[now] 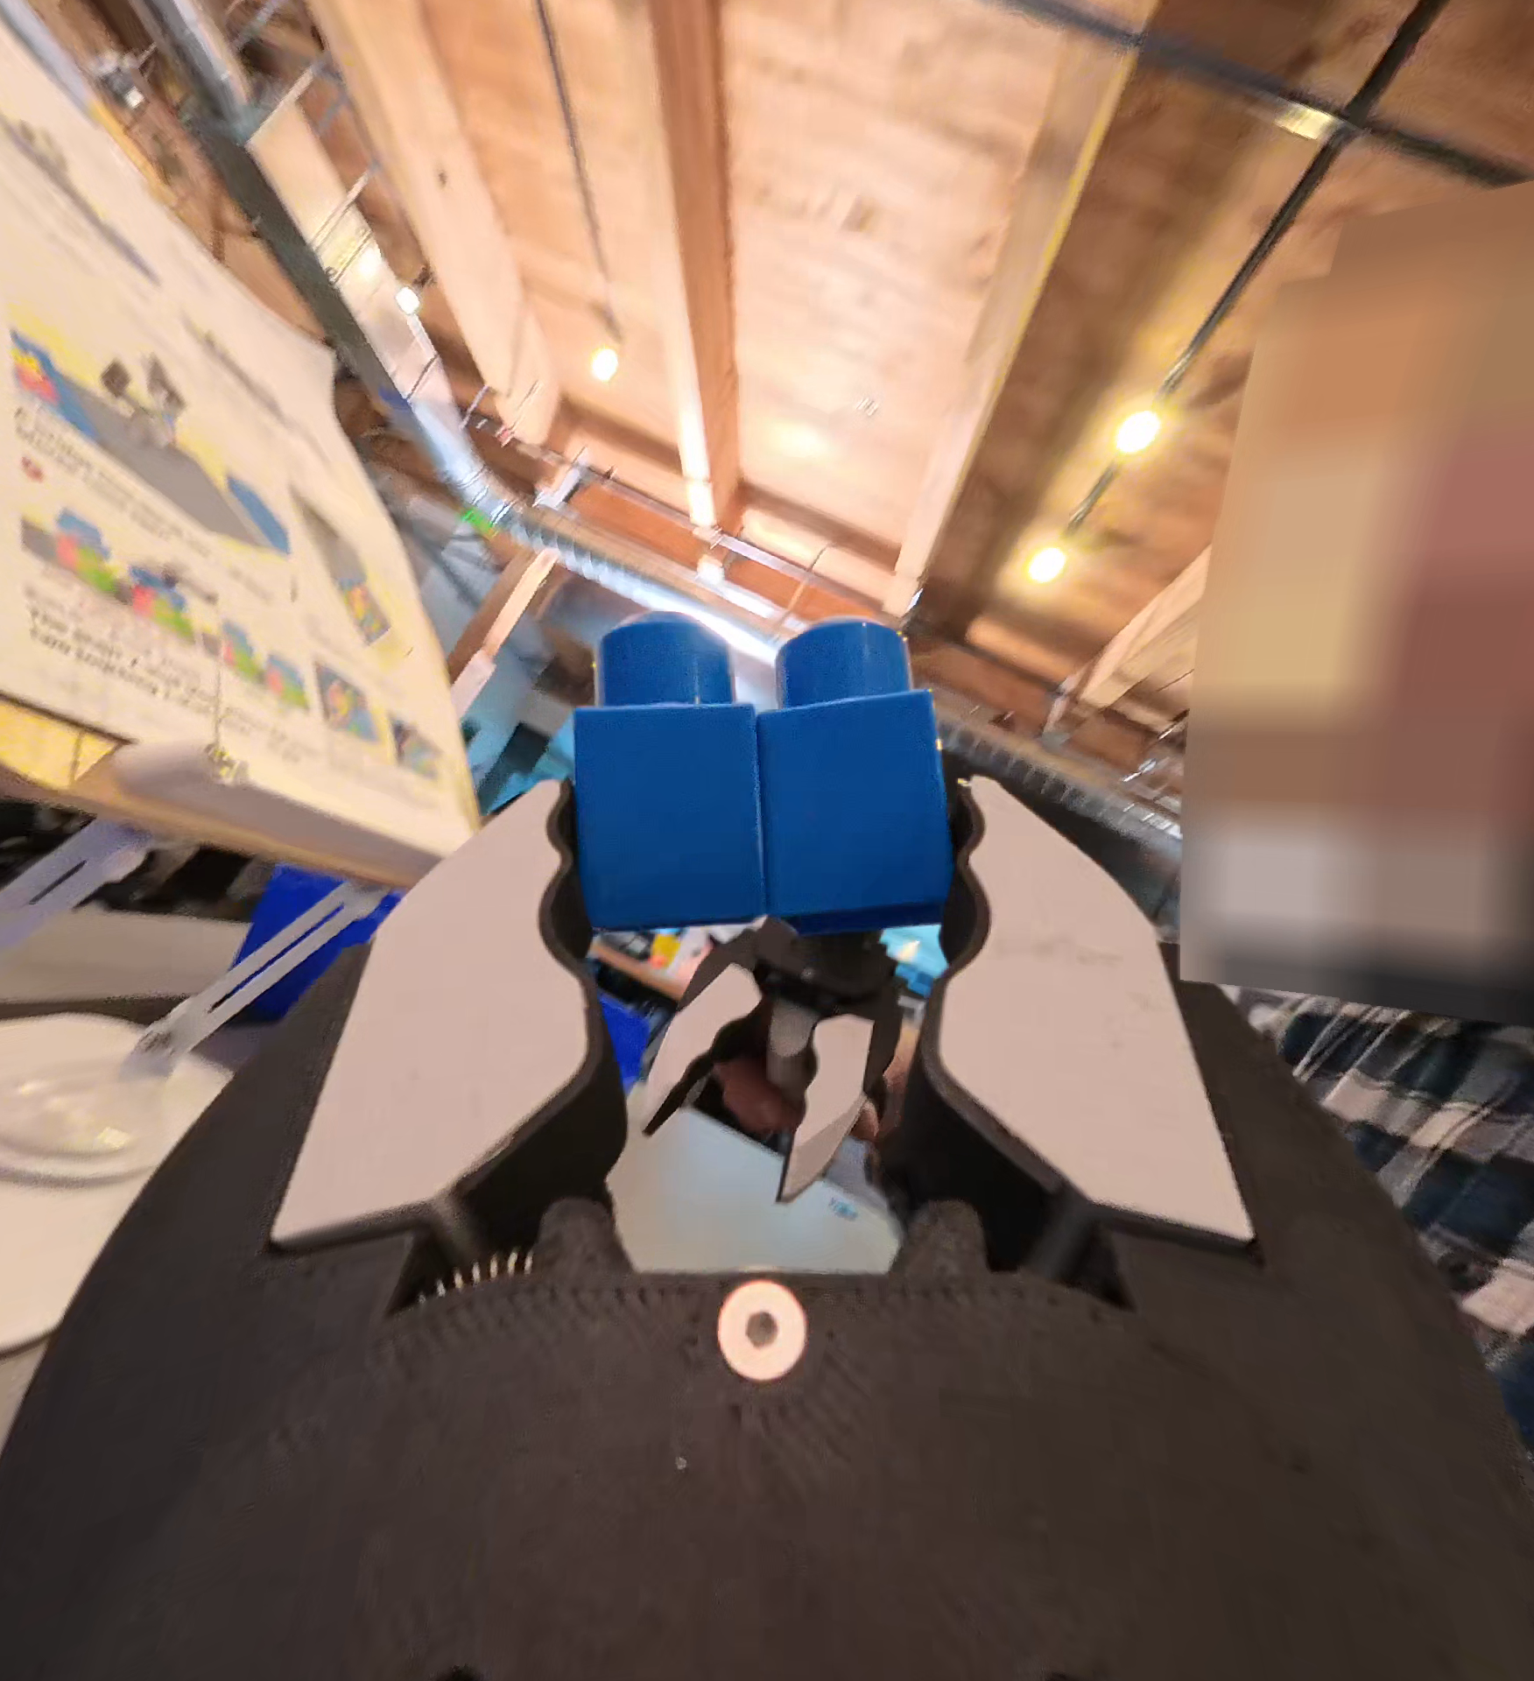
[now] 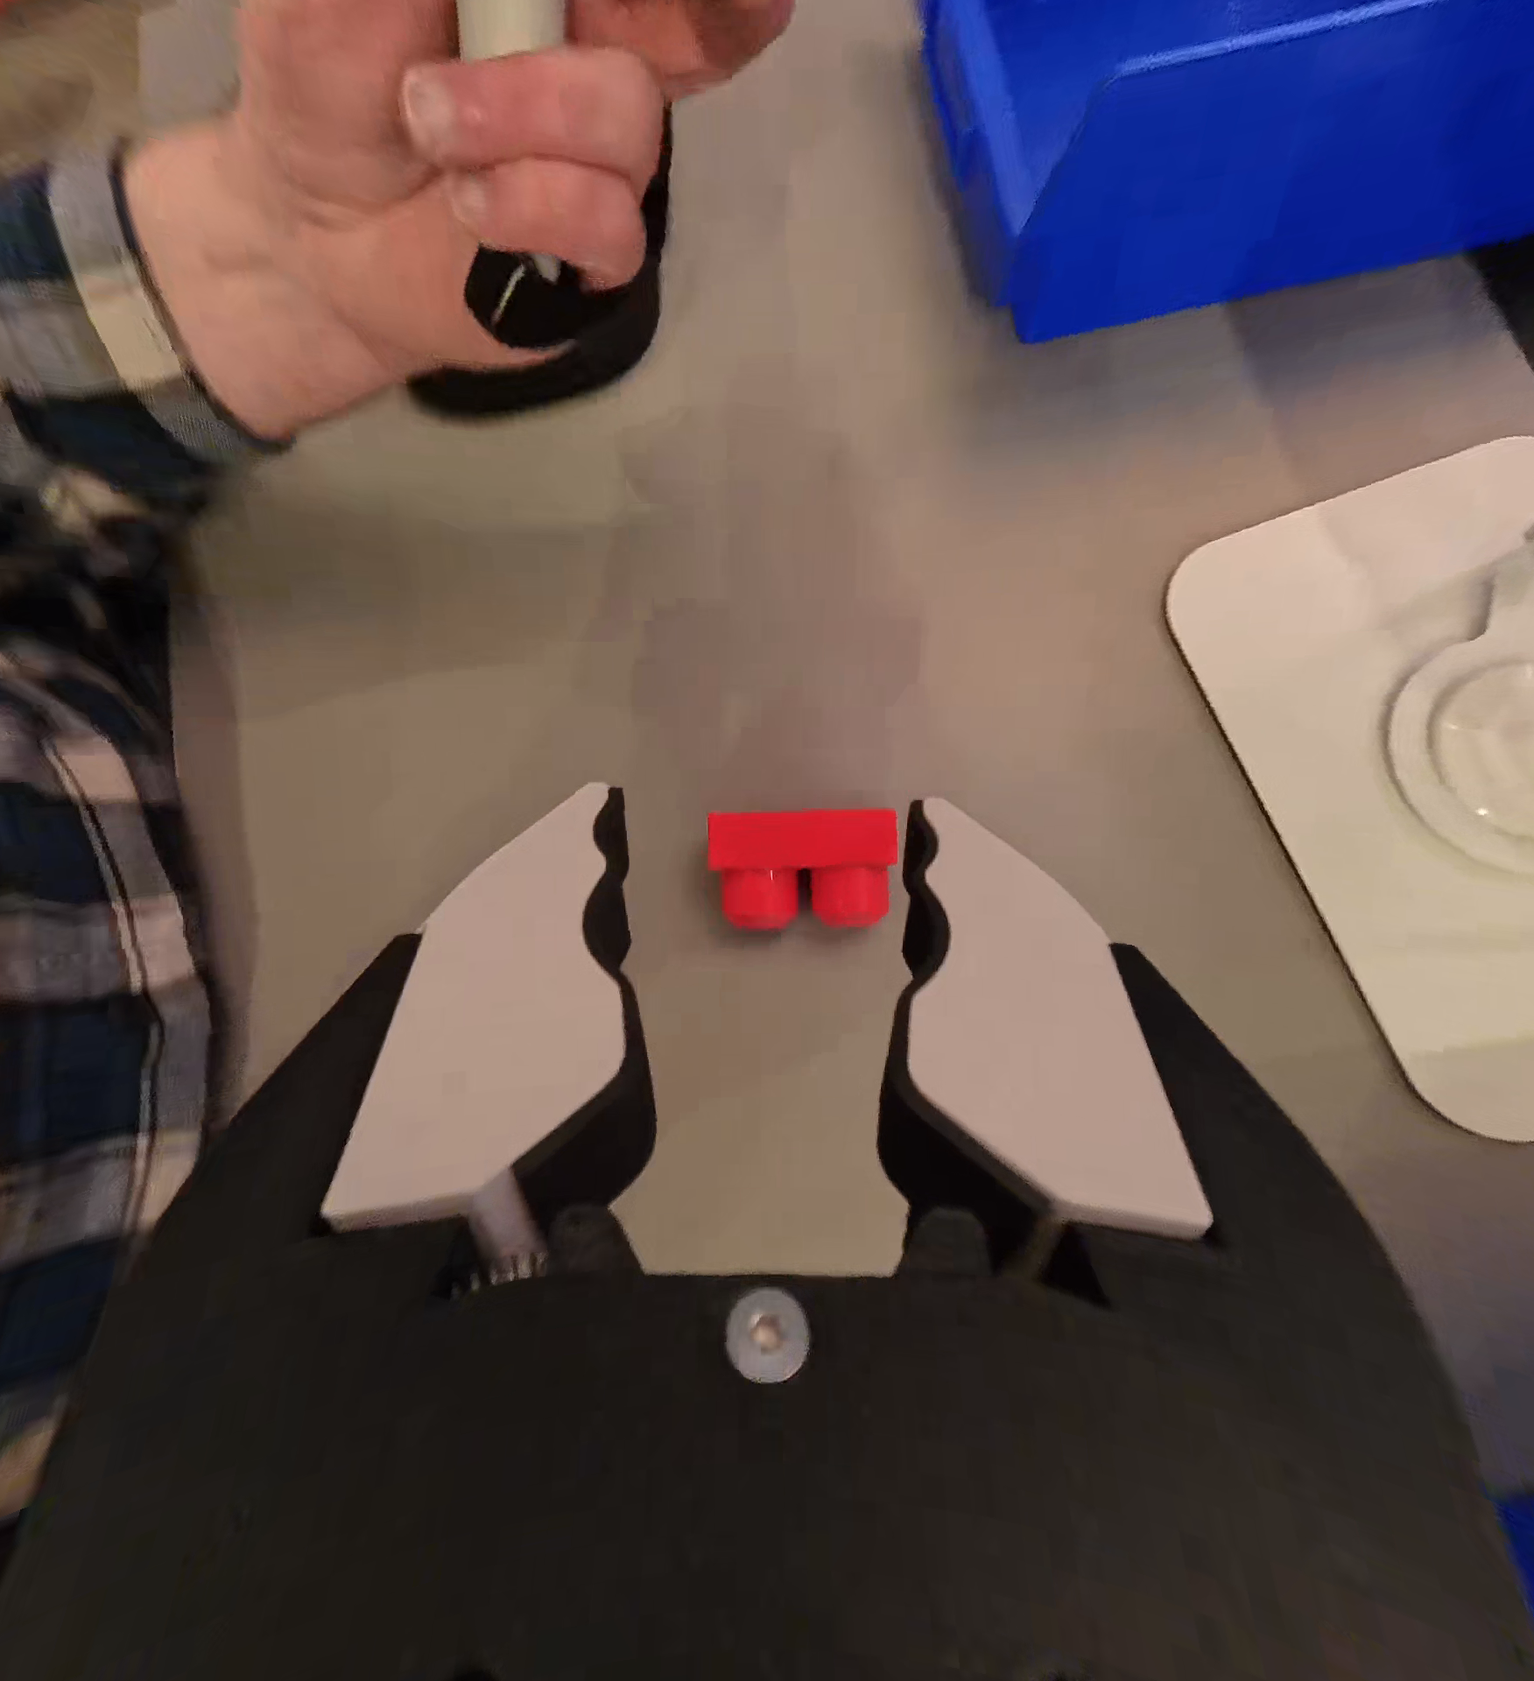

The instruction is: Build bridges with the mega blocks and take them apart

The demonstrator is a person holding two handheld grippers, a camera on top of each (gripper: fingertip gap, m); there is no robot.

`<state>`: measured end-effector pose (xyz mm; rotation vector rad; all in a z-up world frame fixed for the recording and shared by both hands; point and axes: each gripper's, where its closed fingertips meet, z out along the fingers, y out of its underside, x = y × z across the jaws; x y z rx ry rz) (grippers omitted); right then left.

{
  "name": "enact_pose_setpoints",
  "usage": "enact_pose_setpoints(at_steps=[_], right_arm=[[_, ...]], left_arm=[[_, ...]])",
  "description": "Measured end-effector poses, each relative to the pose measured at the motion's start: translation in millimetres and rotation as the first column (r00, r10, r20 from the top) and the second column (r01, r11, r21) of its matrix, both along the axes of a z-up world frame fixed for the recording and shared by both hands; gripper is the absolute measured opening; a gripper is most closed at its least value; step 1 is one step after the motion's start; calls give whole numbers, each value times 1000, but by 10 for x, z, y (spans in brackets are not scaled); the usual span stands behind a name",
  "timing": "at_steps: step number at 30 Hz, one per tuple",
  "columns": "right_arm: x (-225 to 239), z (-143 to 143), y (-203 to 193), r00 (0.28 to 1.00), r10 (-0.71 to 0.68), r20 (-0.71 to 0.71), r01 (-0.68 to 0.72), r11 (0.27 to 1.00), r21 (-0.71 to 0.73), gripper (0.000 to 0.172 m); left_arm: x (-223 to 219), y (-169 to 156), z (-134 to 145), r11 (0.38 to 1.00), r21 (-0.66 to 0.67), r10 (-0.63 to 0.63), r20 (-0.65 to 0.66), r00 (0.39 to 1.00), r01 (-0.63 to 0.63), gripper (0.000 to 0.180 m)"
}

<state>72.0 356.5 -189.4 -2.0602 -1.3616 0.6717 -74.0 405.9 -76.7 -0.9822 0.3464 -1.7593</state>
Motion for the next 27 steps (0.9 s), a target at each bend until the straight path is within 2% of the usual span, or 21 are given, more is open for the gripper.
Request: enact_pose_setpoints(at_steps=[2,7,10,12,15,16,17,19,22,25,27], right_arm=[[-36,-17,6,996,-84,-41,83,996,-19,67],[-9,-435,-75,962,-268,43,271,959,-88,102],[-12,-638,-113,908,-417,38,417,895,-160,100],[25,-762,-82,864,-499,69,504,856,-114,94],[-54,-877,-85,842,-538,47,537,825,-178,77],[-37,-914,-71,839,-542,56,542,821,-177,68],[3,-949,-49,839,-539,74,543,825,-156,68],[45,-948,-13,864,-497,78,503,859,-96,86],[13,-1017,-36,938,-327,115,332,943,-29,109],[-45,-1157,-11,970,-174,168,173,985,21,100],[-81,-1217,28,973,-132,190,130,991,21,74]], left_arm=[[-86,42,86,1000,18,-25,64,998,24,76],[-134,139,171,994,85,-71,108,992,62,76],[-83,125,154,991,110,-82,79,993,73,76],[-92,124,131,990,112,-94,86,992,84,76],[-95,147,89,989,102,-121,112,986,110,76],[-81,147,71,988,101,-130,113,985,119,76],[-68,147,58,987,98,-137,113,984,126,76],[-50,124,53,983,102,-162,115,980,151,76],[-39,114,55,980,110,-176,111,978,164,76],[-19,110,40,979,107,-186,114,976,174,76],[5,94,23,978,109,-189,102,977,178,76]])
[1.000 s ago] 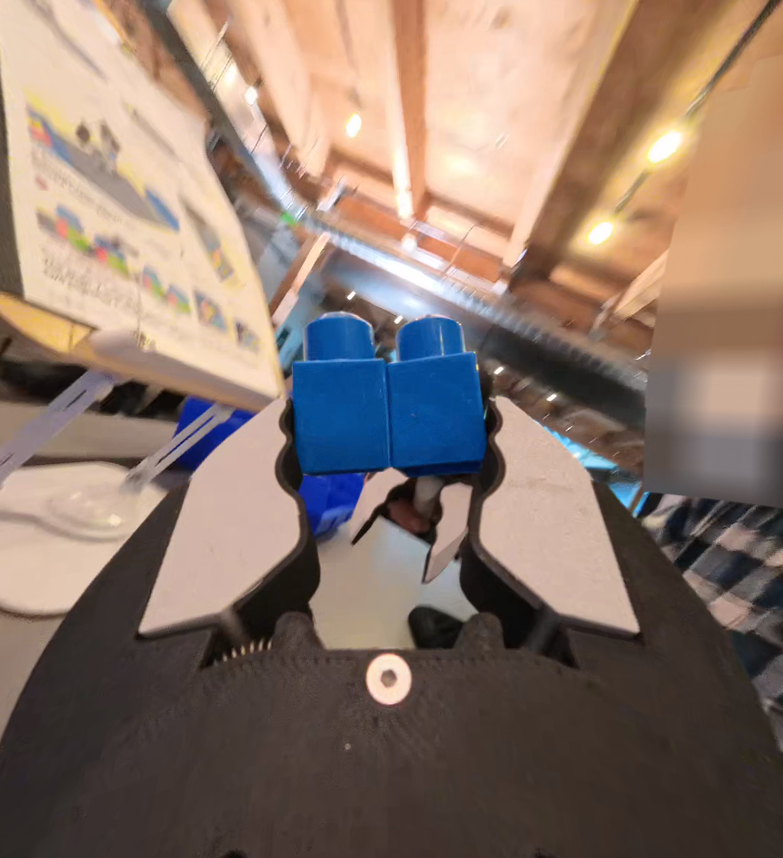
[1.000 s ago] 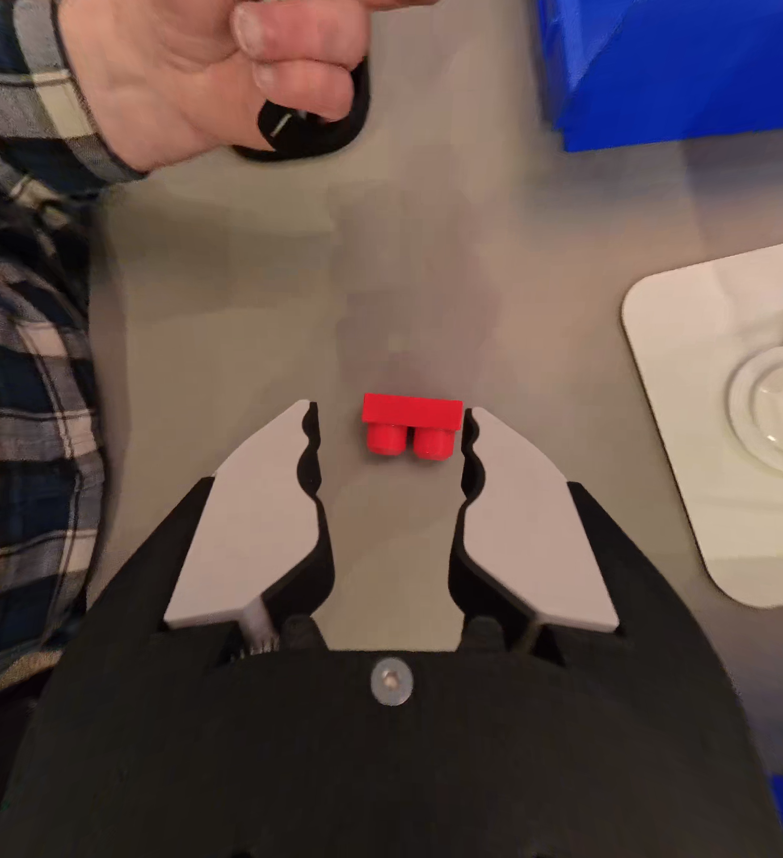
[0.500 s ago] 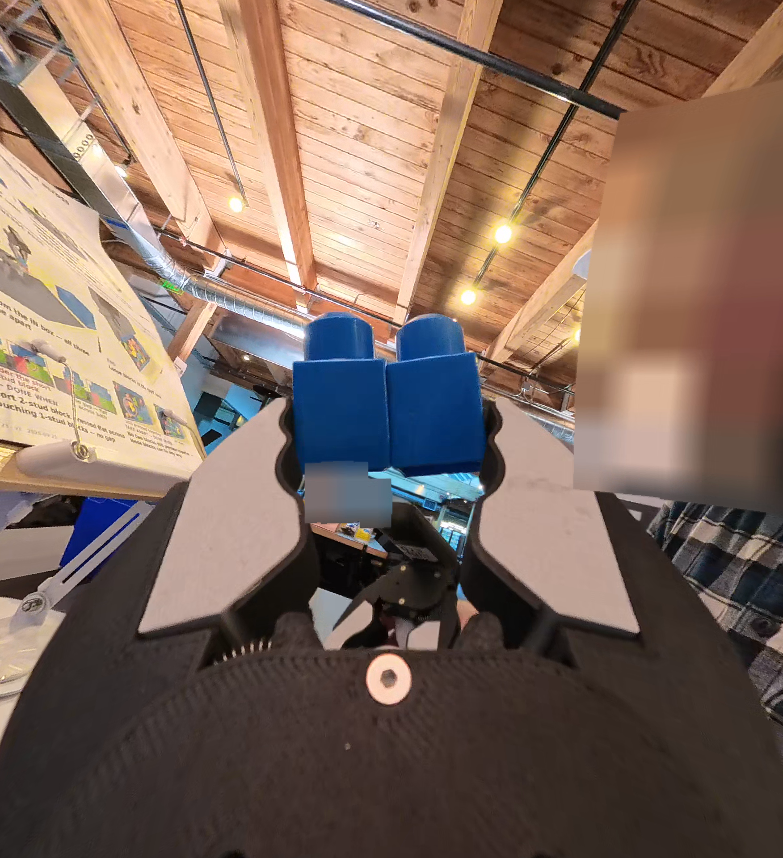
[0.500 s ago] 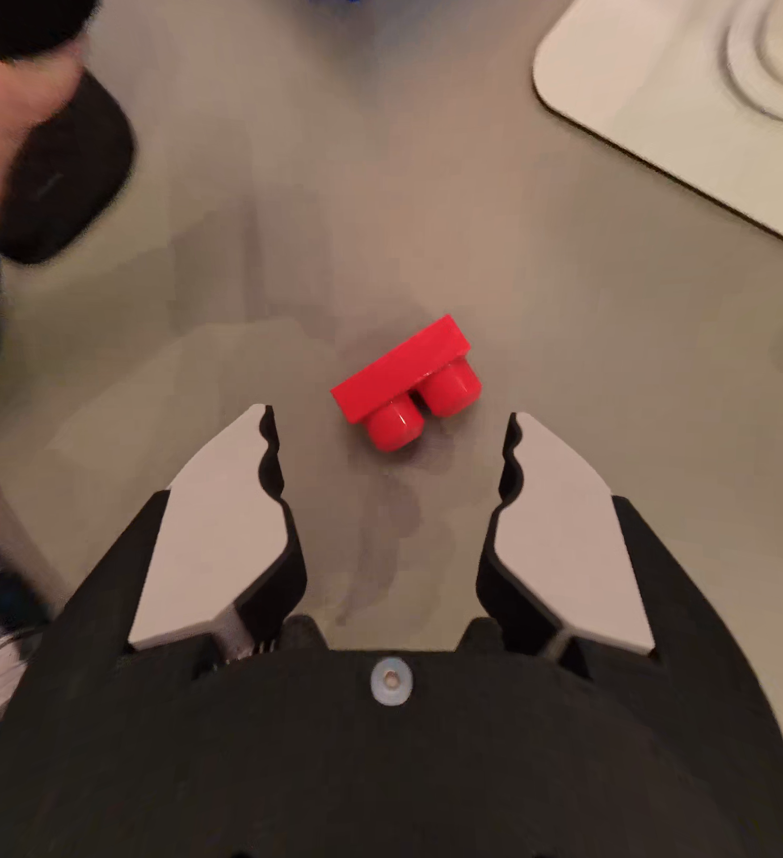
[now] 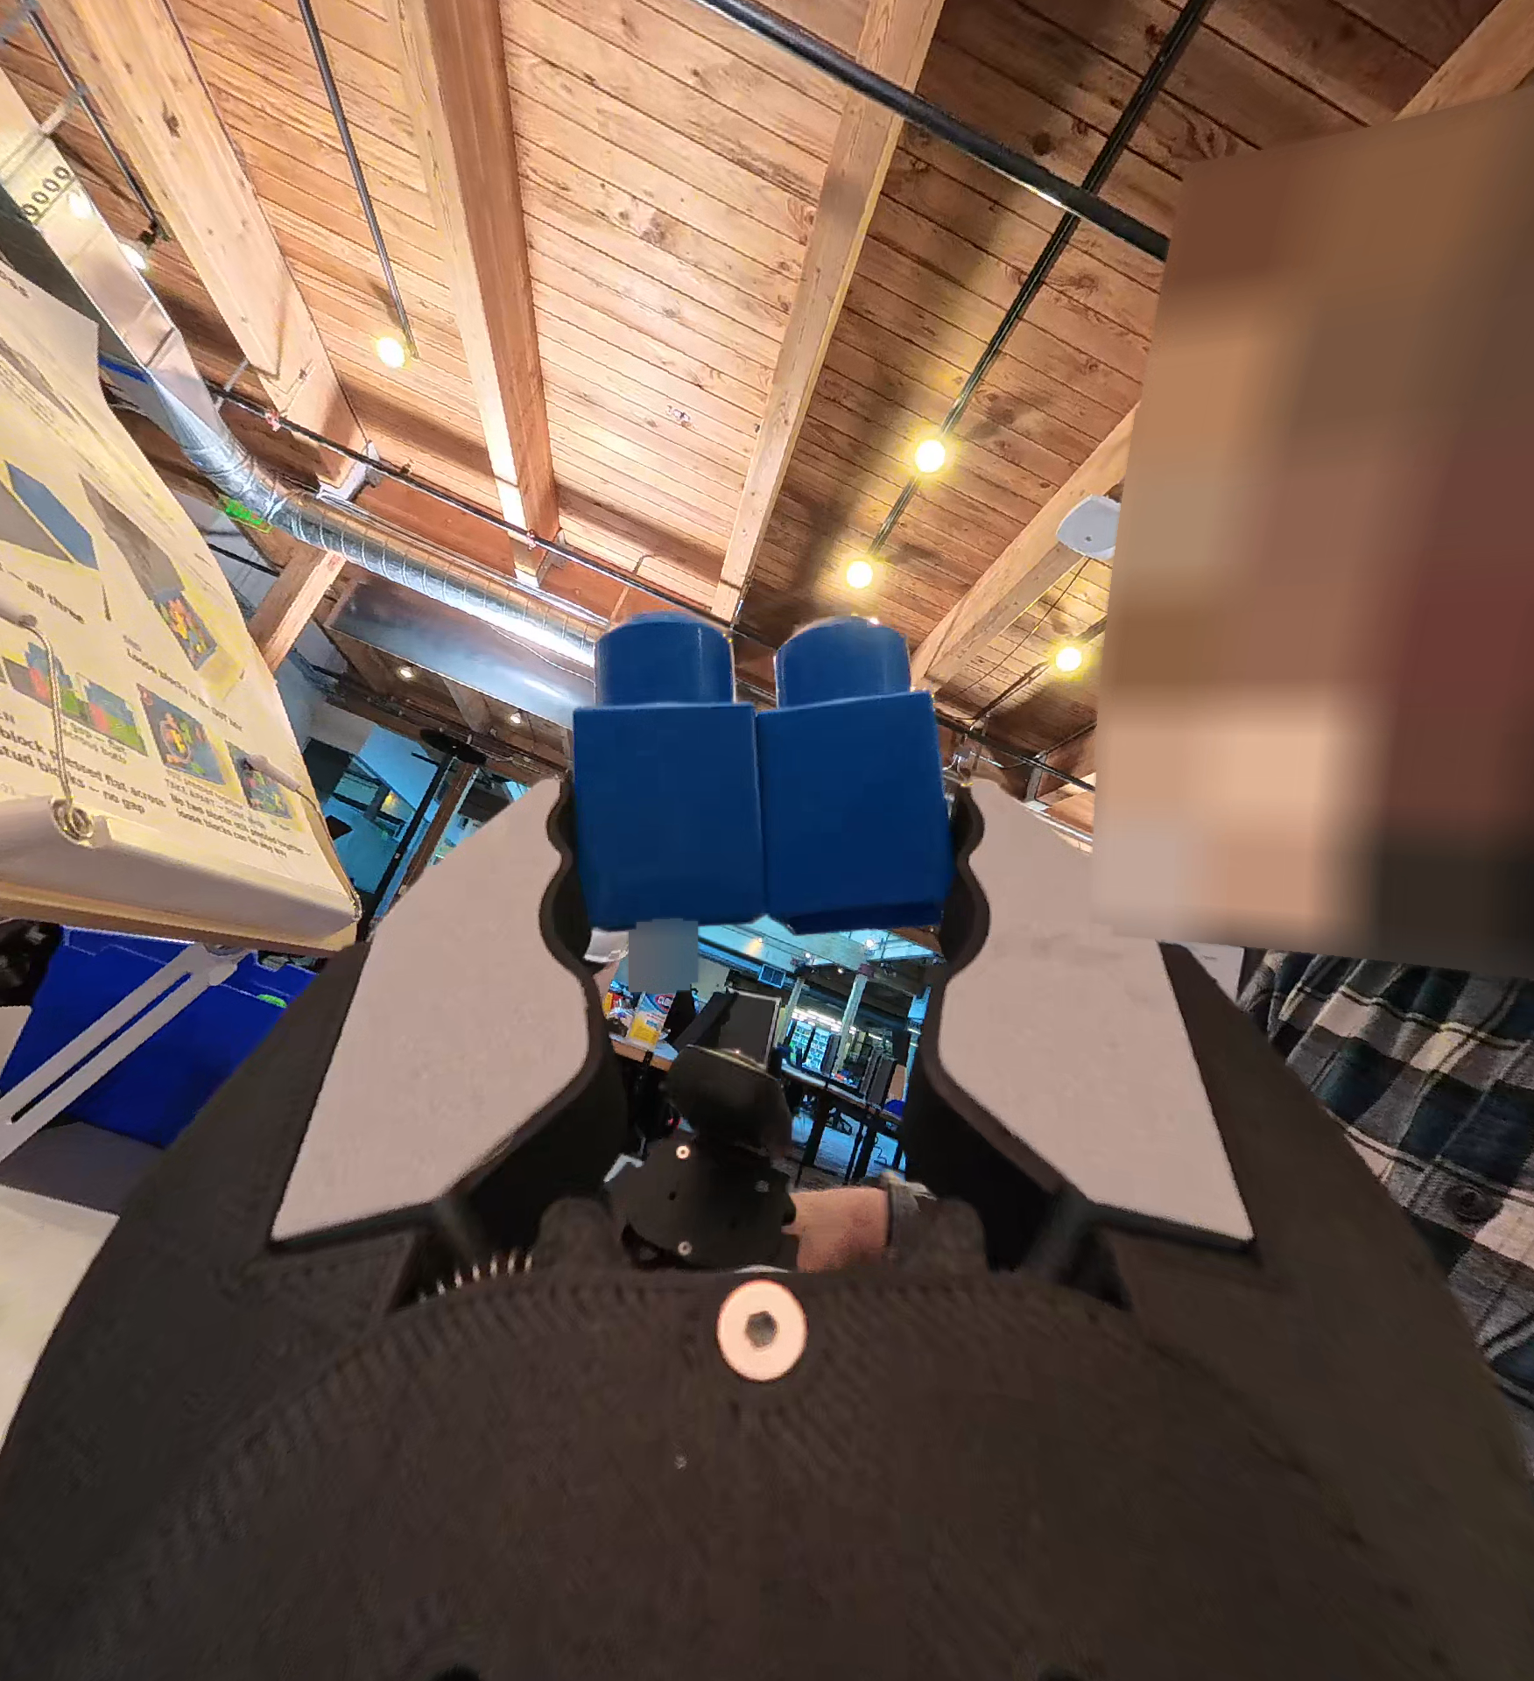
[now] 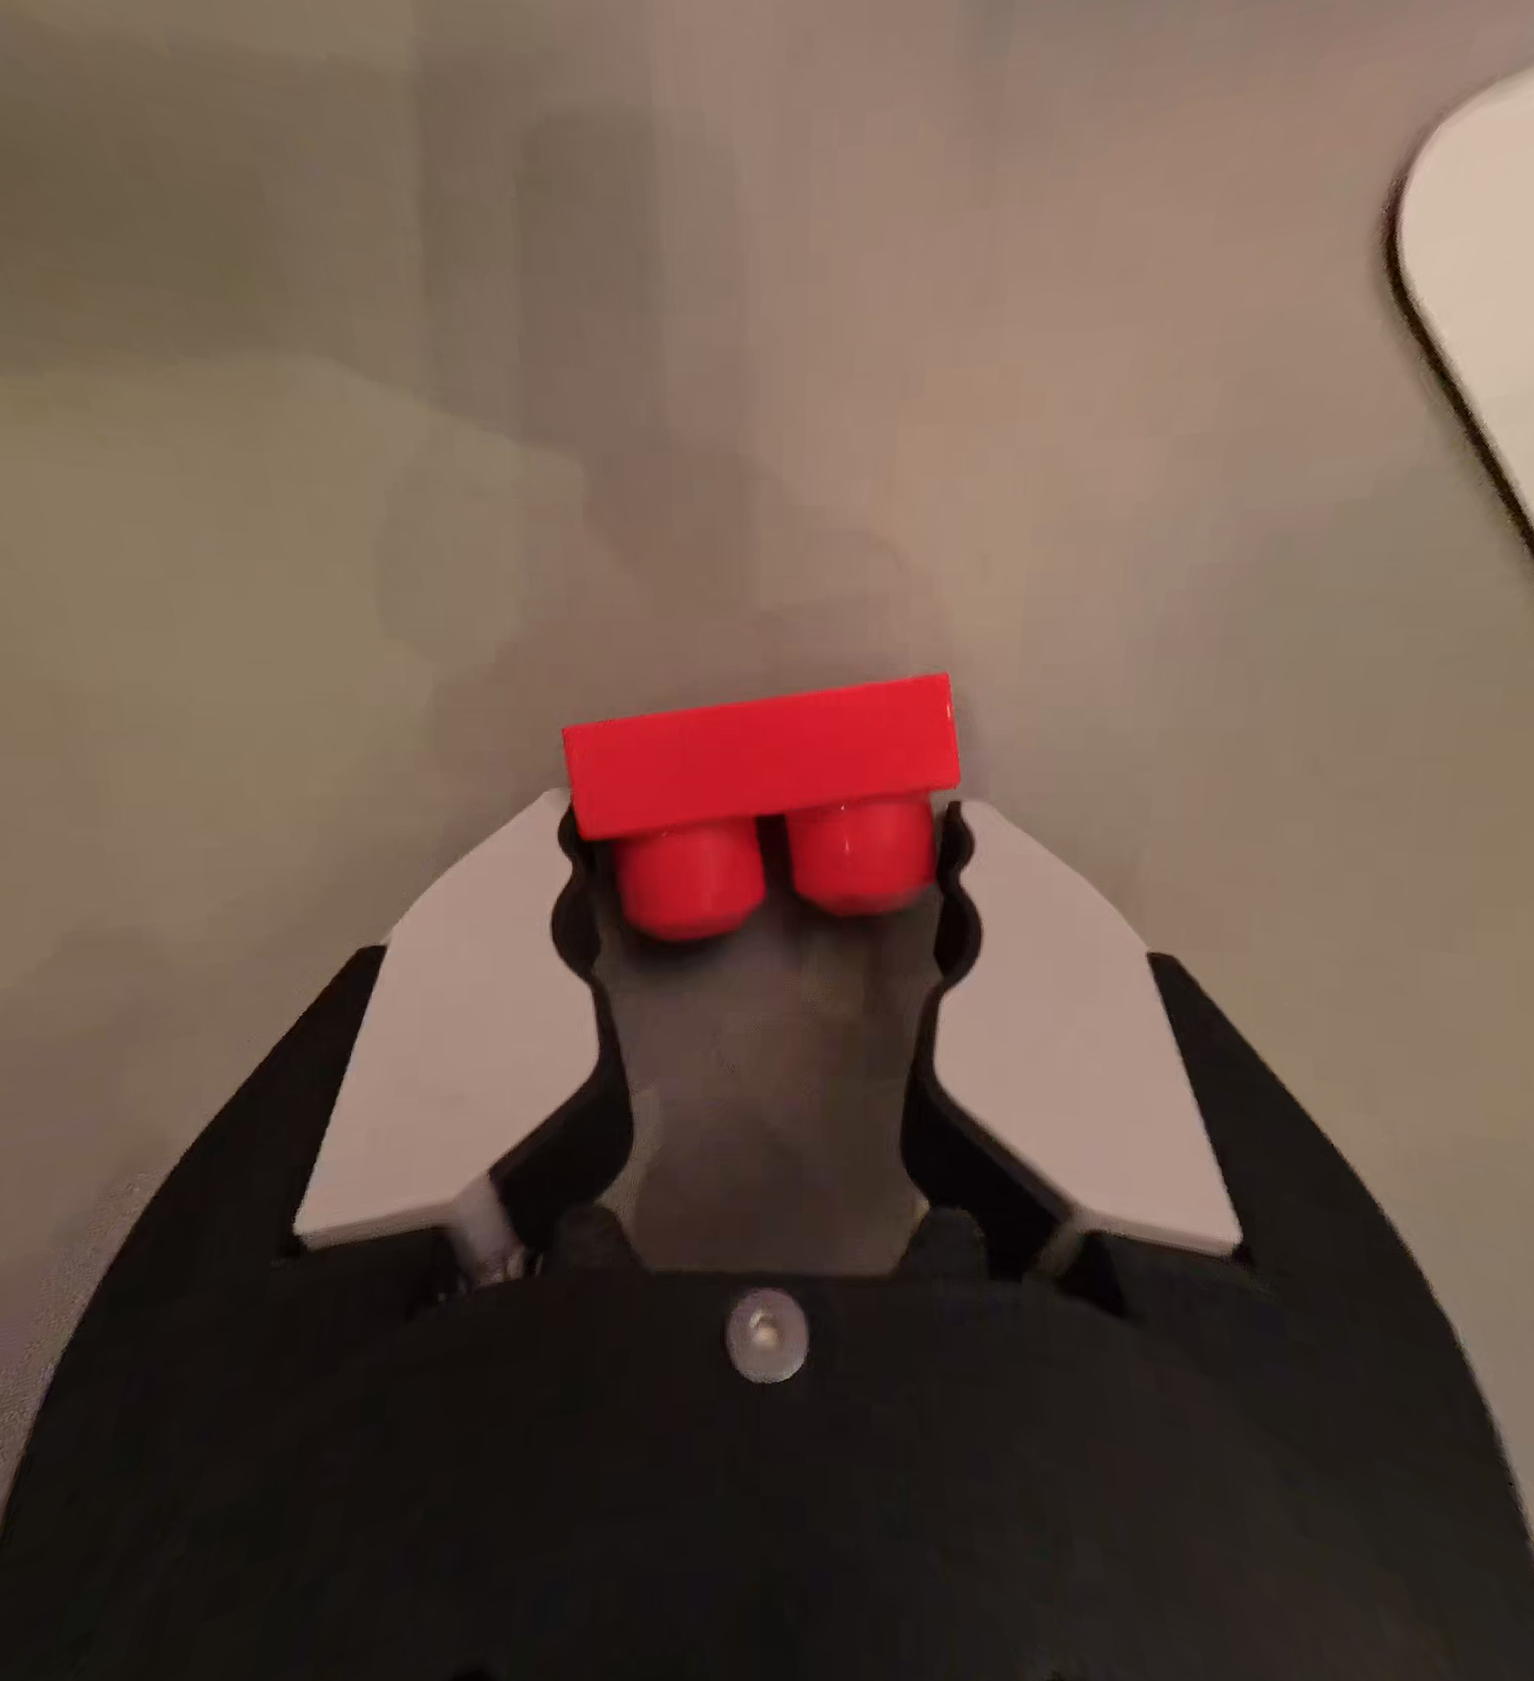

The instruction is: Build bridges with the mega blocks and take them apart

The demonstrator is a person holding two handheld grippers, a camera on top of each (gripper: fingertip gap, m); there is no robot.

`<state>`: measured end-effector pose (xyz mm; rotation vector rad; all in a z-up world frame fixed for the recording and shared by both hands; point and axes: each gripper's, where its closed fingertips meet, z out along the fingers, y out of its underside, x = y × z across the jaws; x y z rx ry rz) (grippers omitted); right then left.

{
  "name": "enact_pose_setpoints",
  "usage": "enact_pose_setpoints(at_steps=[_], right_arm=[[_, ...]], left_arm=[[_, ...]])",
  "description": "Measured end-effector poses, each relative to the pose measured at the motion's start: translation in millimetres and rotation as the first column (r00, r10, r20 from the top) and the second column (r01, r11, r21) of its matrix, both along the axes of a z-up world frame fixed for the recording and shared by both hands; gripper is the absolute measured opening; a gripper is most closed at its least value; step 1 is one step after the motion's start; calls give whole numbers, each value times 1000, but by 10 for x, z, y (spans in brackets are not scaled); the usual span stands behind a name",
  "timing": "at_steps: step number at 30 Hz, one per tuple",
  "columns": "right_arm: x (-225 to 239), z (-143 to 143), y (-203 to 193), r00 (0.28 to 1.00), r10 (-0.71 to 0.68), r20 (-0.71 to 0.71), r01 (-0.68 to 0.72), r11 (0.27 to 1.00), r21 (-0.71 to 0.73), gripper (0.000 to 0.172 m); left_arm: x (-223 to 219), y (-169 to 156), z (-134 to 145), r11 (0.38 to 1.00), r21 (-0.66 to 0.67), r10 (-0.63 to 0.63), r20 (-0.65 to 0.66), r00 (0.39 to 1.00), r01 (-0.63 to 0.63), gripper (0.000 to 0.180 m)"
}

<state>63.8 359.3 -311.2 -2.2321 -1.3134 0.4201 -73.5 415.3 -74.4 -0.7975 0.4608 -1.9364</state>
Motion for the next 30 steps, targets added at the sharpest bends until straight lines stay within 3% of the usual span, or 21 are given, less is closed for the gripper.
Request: enact_pose_setpoints(at_steps=[4,6,8,10,13,14,17,20,21,23,24,25,26,28,30], right_arm=[[12,75,25,997,76,27,-75,997,-20,73],[174,179,66,967,145,208,-149,989,6,73],[412,311,103,837,249,487,-285,958,1,73],[630,414,126,619,325,715,-376,922,-93,73],[815,378,84,327,431,841,-411,866,-284,74],[810,325,66,286,456,843,-415,852,-320,74],[693,118,-63,269,514,815,-423,823,-379,81],[547,91,-114,371,491,788,-426,844,-326,102],[502,143,-110,447,463,766,-407,867,-287,102],[382,305,-118,705,342,621,-255,940,-229,87],[366,410,-53,812,212,544,-130,974,-185,69],[376,483,-40,885,92,456,-5,982,-188,68],[393,515,-73,927,5,374,82,973,-215,71],[563,488,-46,928,-185,324,253,950,-181,63],[519,414,-103,932,-291,216,338,914,-224,67]], left_arm=[[2,0,-26,1000,1,7,-14,1000,-7,76],[3,9,-34,1000,3,8,-21,1000,-8,76],[19,14,-44,1000,7,12,-35,999,-12,76],[39,14,-49,1000,7,7,-40,999,-7,76],[71,4,-62,1000,12,8,-57,998,-7,76],[71,0,-65,1000,16,12,-63,998,-11,76],[20,10,-67,999,22,27,-67,997,-26,76],[-14,16,-57,999,28,29,-65,998,-27,76],[-12,11,-55,999,30,25,-63,998,-23,76],[10,4,-60,999,33,19,-70,997,-17,76],[21,-4,-64,999,38,20,-77,997,-17,76],[28,-9,-63,999,43,24,-82,996,-20,76],[34,-12,-61,999,47,29,-86,996,-25,76],[54,-12,-64,998,54,39,-101,994,-34,76],[81,-30,-64,997,65,45,-111,993,-38,76]])
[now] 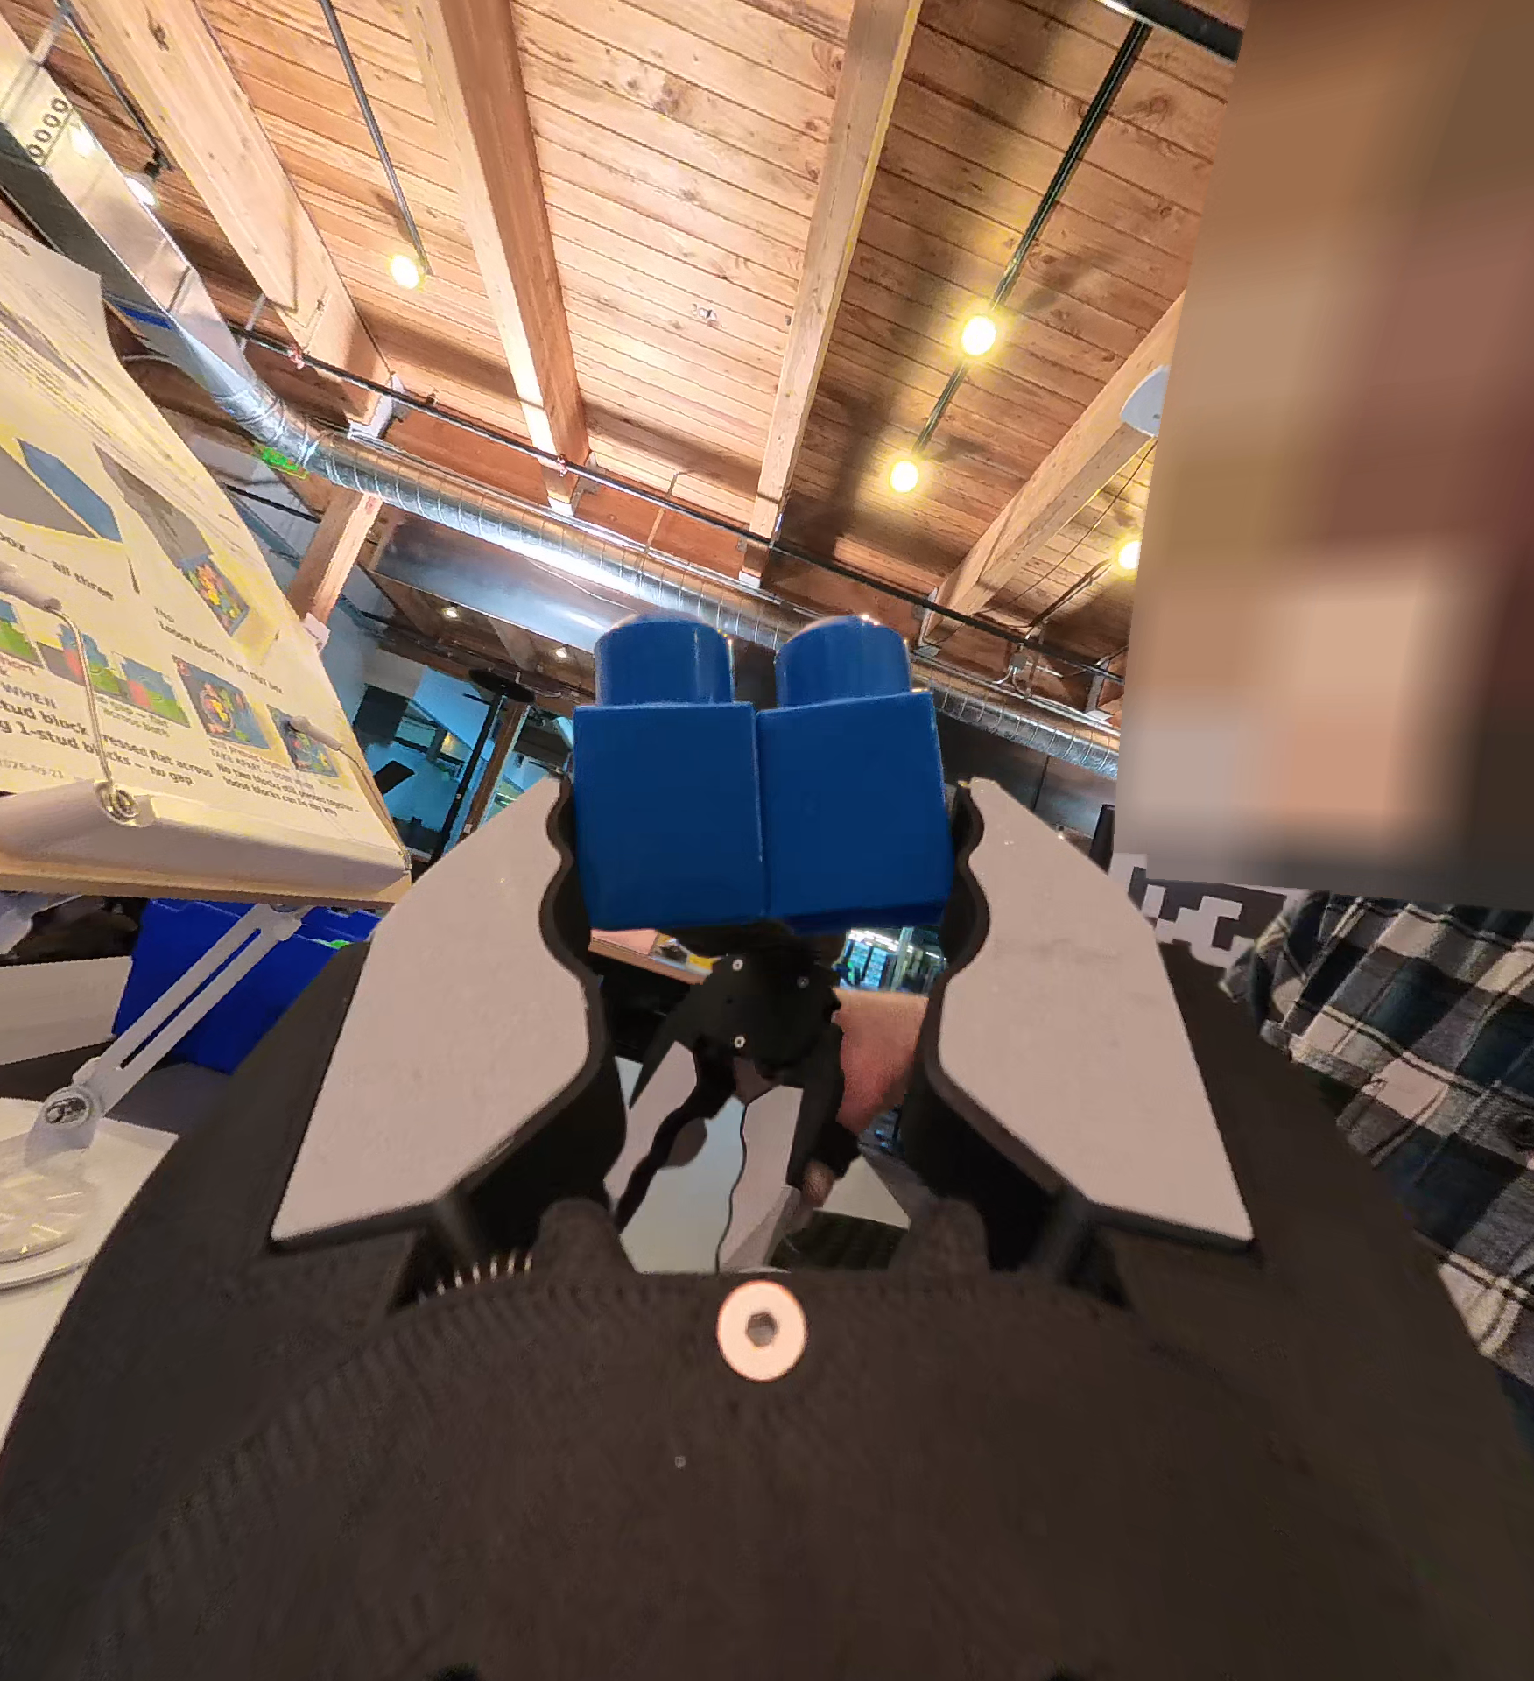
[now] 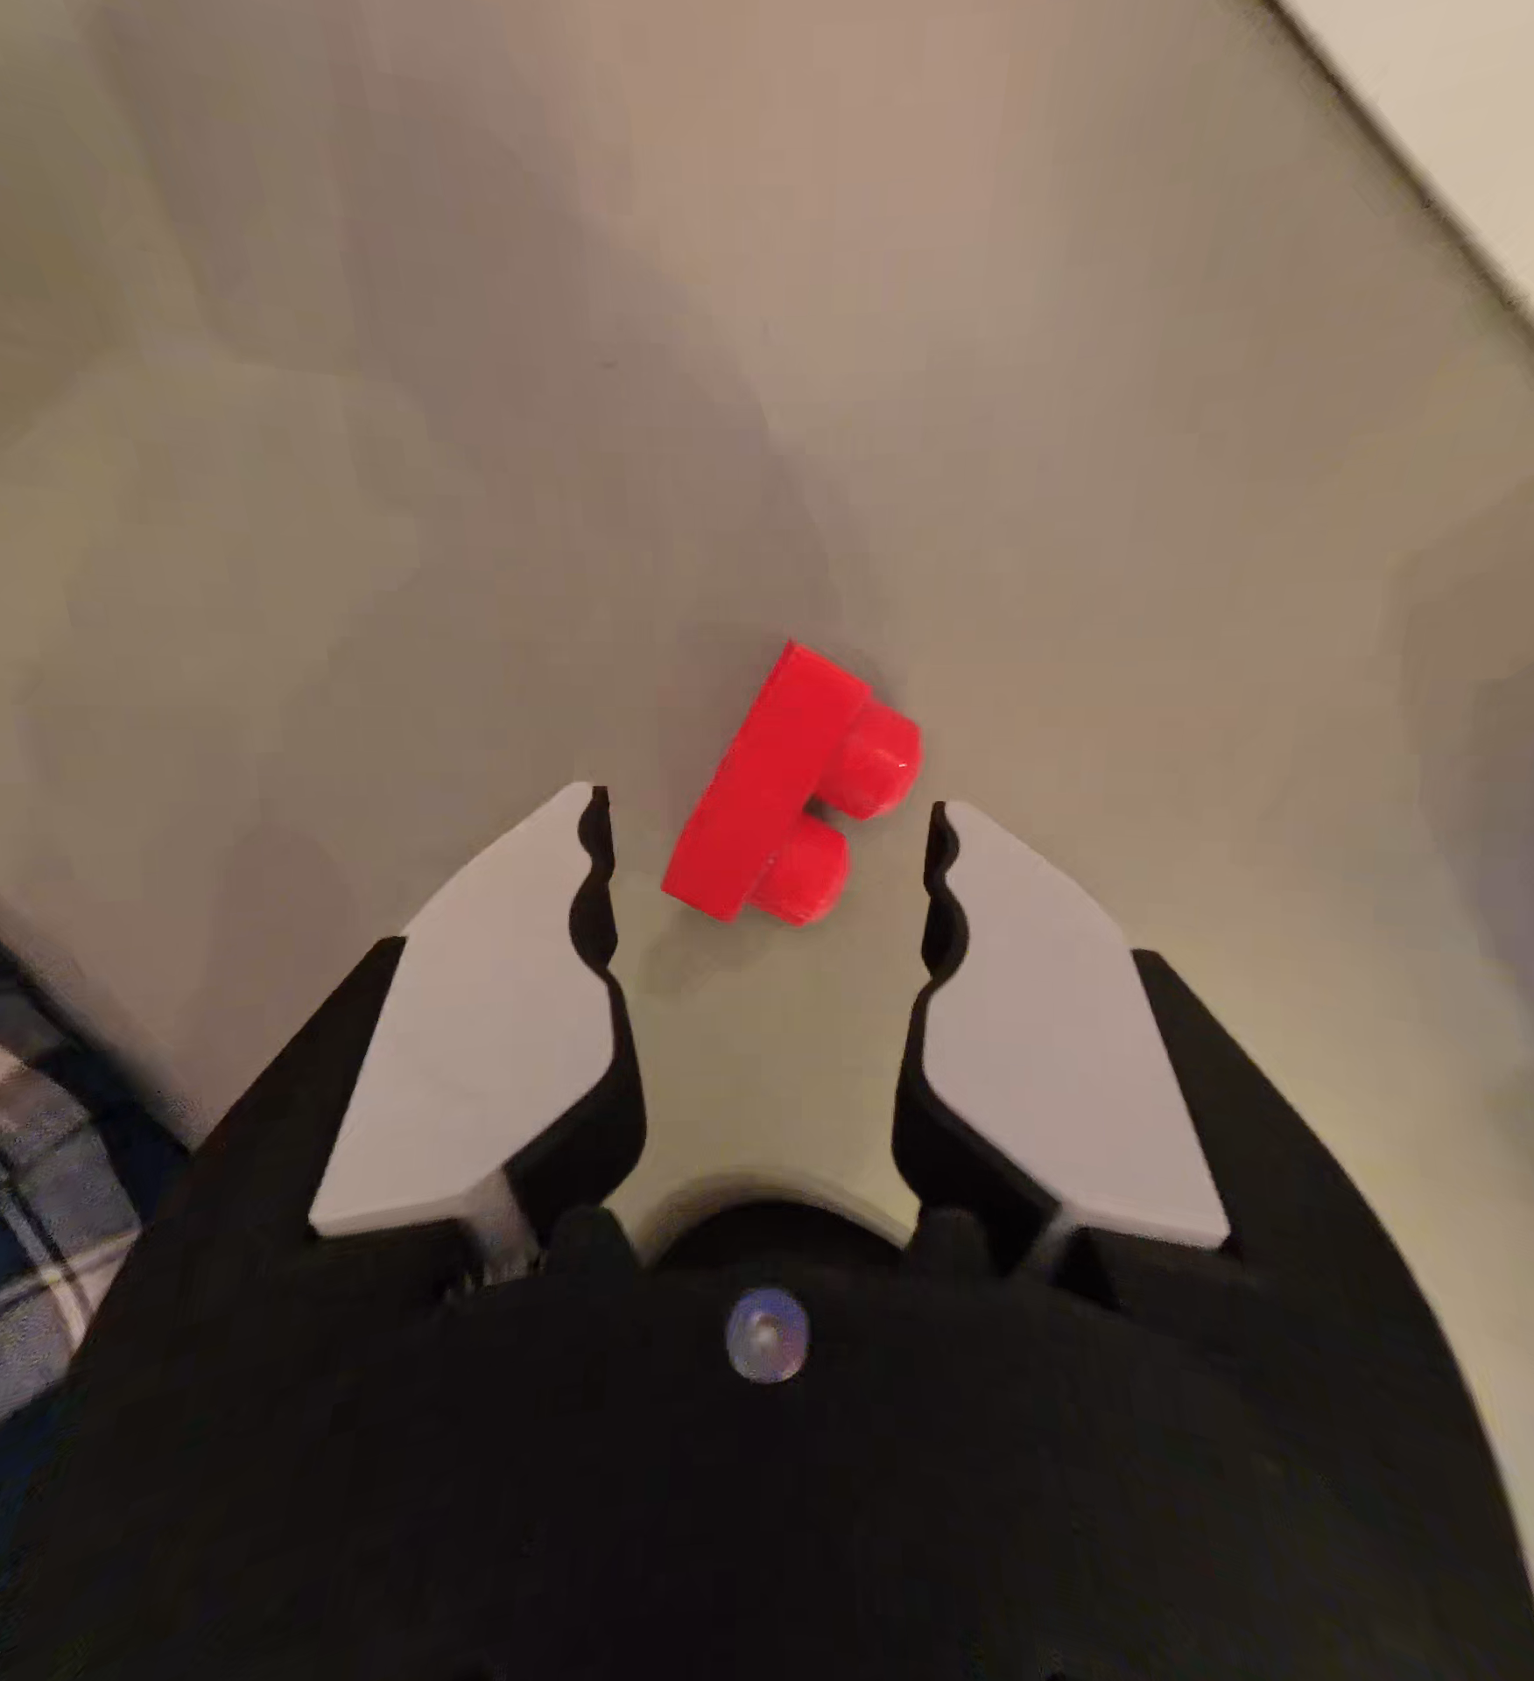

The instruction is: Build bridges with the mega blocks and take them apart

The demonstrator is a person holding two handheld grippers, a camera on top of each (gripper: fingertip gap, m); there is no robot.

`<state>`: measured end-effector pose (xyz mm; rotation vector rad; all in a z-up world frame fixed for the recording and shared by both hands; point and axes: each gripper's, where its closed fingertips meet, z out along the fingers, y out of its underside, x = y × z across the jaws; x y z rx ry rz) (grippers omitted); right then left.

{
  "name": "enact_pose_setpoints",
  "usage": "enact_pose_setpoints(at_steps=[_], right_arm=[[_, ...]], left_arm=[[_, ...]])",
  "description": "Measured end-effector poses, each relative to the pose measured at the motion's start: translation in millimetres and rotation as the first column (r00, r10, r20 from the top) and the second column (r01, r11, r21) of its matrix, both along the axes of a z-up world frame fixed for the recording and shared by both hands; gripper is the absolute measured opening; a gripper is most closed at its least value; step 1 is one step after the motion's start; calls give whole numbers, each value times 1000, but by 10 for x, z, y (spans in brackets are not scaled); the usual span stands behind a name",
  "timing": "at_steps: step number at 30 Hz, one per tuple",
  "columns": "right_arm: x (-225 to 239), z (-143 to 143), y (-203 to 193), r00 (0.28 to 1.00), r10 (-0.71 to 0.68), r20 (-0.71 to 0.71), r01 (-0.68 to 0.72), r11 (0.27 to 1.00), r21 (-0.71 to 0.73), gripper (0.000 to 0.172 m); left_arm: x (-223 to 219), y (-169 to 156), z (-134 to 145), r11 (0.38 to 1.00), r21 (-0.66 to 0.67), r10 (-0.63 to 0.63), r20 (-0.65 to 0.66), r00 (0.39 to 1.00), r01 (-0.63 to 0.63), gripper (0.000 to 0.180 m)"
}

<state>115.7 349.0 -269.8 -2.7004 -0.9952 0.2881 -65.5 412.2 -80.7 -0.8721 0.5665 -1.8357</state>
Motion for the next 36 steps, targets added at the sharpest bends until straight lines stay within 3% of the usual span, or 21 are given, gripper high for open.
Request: enact_pose_setpoints(at_steps=[2,4,8,11,14,16,18,19,22,24,26,27,30,33,34,36], right_arm=[[15,-114,-63,998,-54,-34,54,998,-20,66],[48,-211,-56,988,-123,-94,120,992,-37,48],[-10,-289,-16,946,-210,-247,192,977,-93,46],[-33,-295,9,949,-196,-247,184,980,-74,46],[-37,-293,31,984,-99,-145,103,995,16,45],[49,-263,96,997,8,82,-20,989,147,45],[121,-218,159,925,112,364,-209,948,239,46],[103,-218,161,888,152,435,-279,928,246,46],[-5,-243,87,819,234,524,-403,885,235,47],[-114,-249,-12,795,271,542,-453,860,234,59],[-209,-252,-160,782,321,535,-498,837,226,59],[-237,-234,-221,783,332,526,-504,834,224,66],[-301,-147,-318,821,355,447,-497,830,254,64],[-391,-44,-272,973,226,39,-229,952,204,67],[-408,8,-229,980,177,-96,-161,975,152,64],[-320,73,-64,966,107,-235,-89,992,84,54]], left_arm=[[40,-28,-3,1000,9,-10,-9,1000,10,76],[86,-46,-21,1000,10,-15,-25,1000,15,76],[127,-85,-16,999,23,-24,-37,999,25,76],[133,-90,-16,999,23,-28,-36,999,29,76],[150,-83,-26,999,18,-29,-38,999,30,76],[162,-82,-34,999,24,-22,-50,999,23,76],[162,-72,-41,1000,19,-21,-50,999,22,76],[166,-68,-47,1000,17,-22,-52,998,23,76],[178,-79,-47,999,22,-21,-58,998,23,76],[184,-85,-47,999,28,-18,-64,998,20,76],[189,-92,-45,999,30,-23,-64,998,25,76],[193,-93,-46,999,30,-23,-66,998,25,76],[196,-102,-38,999,32,-27,-63,998,29,76],[206,-117,-35,999,35,-31,-64,997,34,76],[209,-122,-34,999,35,-33,-64,997,35,76],[213,-127,-40,999,35,-36,-65,997,39,76]])
